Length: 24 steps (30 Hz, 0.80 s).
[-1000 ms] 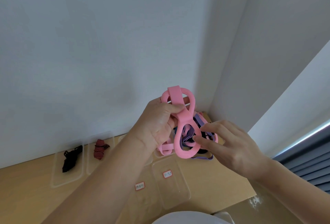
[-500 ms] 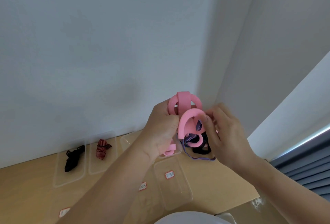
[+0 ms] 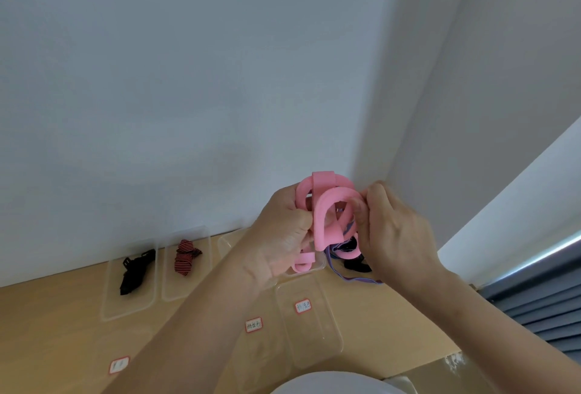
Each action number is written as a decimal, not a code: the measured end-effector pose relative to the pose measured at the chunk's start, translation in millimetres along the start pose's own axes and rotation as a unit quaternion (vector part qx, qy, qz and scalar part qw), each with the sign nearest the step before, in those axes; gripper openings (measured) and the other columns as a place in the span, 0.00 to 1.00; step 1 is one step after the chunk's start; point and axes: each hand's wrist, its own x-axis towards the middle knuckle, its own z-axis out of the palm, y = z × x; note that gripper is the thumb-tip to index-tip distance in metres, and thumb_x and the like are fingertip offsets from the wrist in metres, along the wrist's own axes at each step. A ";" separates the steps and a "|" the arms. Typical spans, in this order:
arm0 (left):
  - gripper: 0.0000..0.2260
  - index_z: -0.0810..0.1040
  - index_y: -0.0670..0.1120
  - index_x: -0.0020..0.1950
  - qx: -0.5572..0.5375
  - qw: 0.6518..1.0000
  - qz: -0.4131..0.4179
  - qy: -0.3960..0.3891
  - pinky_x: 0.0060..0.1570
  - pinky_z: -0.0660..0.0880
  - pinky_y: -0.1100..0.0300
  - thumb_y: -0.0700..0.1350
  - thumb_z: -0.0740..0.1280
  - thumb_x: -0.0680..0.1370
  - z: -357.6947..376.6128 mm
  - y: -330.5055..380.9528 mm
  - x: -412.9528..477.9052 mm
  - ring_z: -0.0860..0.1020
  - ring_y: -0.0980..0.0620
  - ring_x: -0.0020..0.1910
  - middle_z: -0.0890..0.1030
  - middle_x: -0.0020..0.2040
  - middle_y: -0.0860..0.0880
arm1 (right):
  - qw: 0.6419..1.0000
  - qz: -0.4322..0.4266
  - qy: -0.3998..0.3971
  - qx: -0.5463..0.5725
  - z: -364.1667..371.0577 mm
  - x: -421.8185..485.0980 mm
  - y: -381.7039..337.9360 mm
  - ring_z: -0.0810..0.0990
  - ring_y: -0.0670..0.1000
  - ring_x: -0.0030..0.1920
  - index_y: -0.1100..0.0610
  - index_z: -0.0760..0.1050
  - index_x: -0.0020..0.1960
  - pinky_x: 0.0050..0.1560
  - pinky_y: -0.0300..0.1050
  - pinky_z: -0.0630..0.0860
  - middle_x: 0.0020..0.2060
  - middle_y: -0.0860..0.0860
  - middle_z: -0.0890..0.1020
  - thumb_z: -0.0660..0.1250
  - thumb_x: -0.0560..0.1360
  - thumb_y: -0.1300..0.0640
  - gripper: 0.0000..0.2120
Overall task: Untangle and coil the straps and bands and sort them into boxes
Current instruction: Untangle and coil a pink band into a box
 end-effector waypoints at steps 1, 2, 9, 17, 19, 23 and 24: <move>0.24 0.84 0.49 0.61 -0.004 1.000 0.004 -0.010 0.46 0.66 0.42 0.28 0.61 0.73 -3.3 -1.5 1.5 0.72 0.39 0.47 0.78 0.49 0.38 | 1.000 0.001 -0.001 0.012 -0.2 0.8 -0.3 0.60 0.50 0.26 0.58 0.68 0.41 0.26 0.31 0.49 0.34 0.48 0.71 0.56 0.82 0.54 0.13; 0.24 0.83 0.48 0.62 -0.014 1.000 0.002 -0.018 0.47 0.69 0.44 0.27 0.60 0.74 -5.8 -1.4 1.6 0.75 0.40 0.48 0.80 0.49 0.39 | 1.000 0.005 -0.002 0.029 -0.1 1.5 -0.3 0.61 0.50 0.26 0.58 0.68 0.42 0.25 0.32 0.51 0.34 0.46 0.70 0.55 0.82 0.53 0.13; 0.12 0.76 0.37 0.51 0.004 0.986 -0.028 -0.164 0.30 0.62 0.38 0.36 0.72 0.70 -7.6 4.1 -6.2 0.58 0.44 0.33 0.74 0.35 0.44 | 0.977 0.099 -0.080 0.170 10.0 5.4 -1.3 0.72 0.45 0.31 0.51 0.65 0.44 0.31 0.47 0.68 0.33 0.42 0.71 0.50 0.83 0.44 0.15; 0.13 0.77 0.40 0.47 0.092 0.979 -0.007 -0.180 0.35 0.67 0.39 0.26 0.62 0.69 -19.1 8.7 -2.5 0.66 0.42 0.33 0.73 0.36 0.45 | 0.960 0.105 -0.113 0.232 14.1 14.0 -4.7 0.73 0.45 0.32 0.43 0.64 0.41 0.30 0.38 0.66 0.32 0.44 0.75 0.52 0.82 0.44 0.12; 0.13 0.78 0.38 0.49 0.126 0.978 0.001 -0.166 0.39 0.69 0.43 0.27 0.62 0.69 -21.0 12.3 -0.7 0.71 0.45 0.34 0.76 0.38 0.44 | 0.954 0.110 -0.125 0.249 15.9 16.7 -4.1 0.73 0.47 0.32 0.44 0.66 0.41 0.30 0.38 0.67 0.35 0.42 0.76 0.51 0.82 0.40 0.14; 0.15 0.79 0.39 0.49 0.151 0.974 0.008 -0.170 0.41 0.69 0.44 0.24 0.62 0.70 -23.3 9.9 1.4 0.71 0.44 0.39 0.76 0.43 0.41 | 0.934 0.133 -0.178 0.281 17.5 18.6 0.6 0.72 0.50 0.32 0.45 0.68 0.41 0.35 0.54 0.72 0.32 0.45 0.76 0.51 0.80 0.37 0.16; 0.15 0.80 0.39 0.49 0.164 0.973 0.012 -0.163 0.41 0.70 0.44 0.25 0.63 0.70 -23.9 8.6 1.4 0.72 0.44 0.41 0.77 0.43 0.40 | 0.925 0.138 -0.192 0.296 17.6 18.6 1.1 0.71 0.50 0.32 0.45 0.68 0.40 0.36 0.55 0.72 0.31 0.45 0.75 0.53 0.80 0.39 0.16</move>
